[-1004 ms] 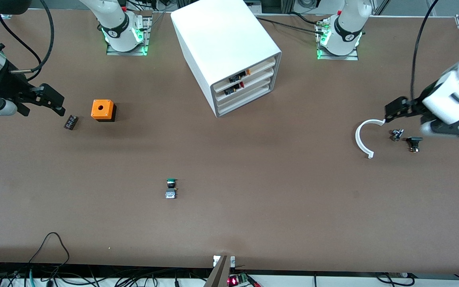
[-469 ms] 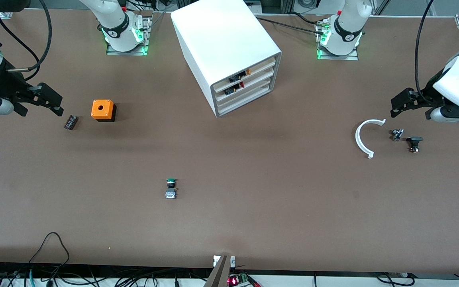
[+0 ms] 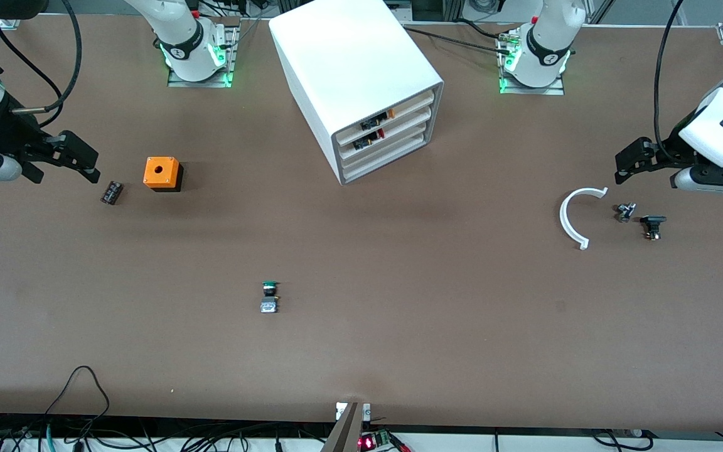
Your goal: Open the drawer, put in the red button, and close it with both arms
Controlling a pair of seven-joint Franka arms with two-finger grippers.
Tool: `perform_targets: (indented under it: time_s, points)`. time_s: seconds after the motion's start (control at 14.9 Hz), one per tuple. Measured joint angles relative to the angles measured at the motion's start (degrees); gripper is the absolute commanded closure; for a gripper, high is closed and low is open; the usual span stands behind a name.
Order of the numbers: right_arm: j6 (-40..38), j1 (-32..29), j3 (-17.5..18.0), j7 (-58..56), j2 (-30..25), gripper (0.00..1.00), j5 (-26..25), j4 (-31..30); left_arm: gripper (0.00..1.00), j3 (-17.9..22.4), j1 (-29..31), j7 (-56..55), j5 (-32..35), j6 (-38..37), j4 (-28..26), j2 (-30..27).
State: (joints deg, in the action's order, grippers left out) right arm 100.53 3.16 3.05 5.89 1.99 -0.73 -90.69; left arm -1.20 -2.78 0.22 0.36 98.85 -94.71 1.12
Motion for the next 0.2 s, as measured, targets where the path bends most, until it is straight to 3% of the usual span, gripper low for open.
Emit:
perform_targets:
  time_s: [0.2]
  points:
    - [0.0, 0.0, 0.0, 0.0, 0.0, 0.0, 0.0, 0.0, 0.0, -0.2, -0.3, 0.1, 0.3, 0.0, 0.0, 0.0]
